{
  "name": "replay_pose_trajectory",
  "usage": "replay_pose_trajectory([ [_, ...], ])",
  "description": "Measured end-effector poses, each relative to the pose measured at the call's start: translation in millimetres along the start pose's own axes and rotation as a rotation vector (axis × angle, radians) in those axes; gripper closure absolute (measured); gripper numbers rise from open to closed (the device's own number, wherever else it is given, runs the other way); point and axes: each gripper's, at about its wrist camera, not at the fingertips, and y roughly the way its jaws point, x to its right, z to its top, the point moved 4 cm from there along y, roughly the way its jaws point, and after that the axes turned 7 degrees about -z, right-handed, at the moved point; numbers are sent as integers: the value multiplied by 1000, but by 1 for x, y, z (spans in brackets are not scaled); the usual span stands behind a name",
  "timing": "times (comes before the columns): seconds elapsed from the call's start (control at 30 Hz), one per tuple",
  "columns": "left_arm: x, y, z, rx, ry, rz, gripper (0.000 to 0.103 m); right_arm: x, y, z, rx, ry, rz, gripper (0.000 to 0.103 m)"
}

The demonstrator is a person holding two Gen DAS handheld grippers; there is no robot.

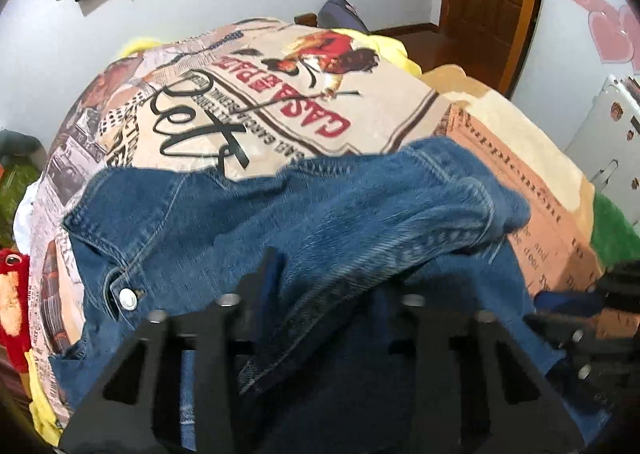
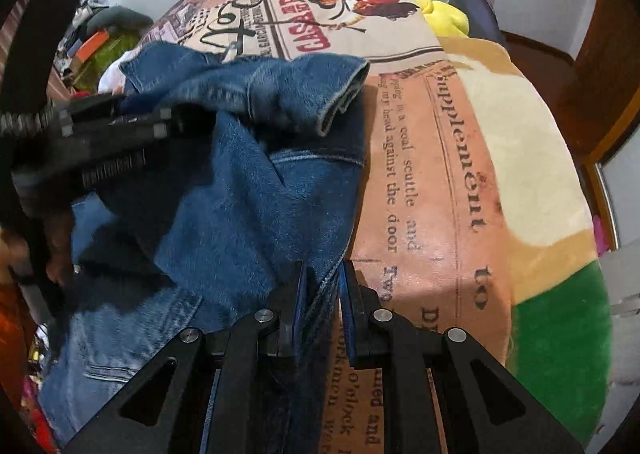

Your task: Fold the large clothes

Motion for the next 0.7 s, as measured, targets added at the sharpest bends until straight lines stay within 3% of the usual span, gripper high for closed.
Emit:
replay_pose_trajectory([
  [0.07, -4, -9, 7, 33, 2, 35, 83, -2, 0, -1, 6, -17, -10, 91],
  [0.37, -71, -103, 15, 231, -164, 77, 93, -1, -1, 1, -9, -16, -12, 91],
  [0.47, -95, -140, 2, 282, -212, 87, 96, -2, -11, 8, -15, -35, -28, 91],
  [0.57, -115, -164, -20, 309, -266, 91, 96, -5, -31, 22, 39, -37, -22, 91],
  [0.7, -135, -170, -63, 279, -347, 100, 96, -16, -37, 32, 62, -32, 9, 91],
])
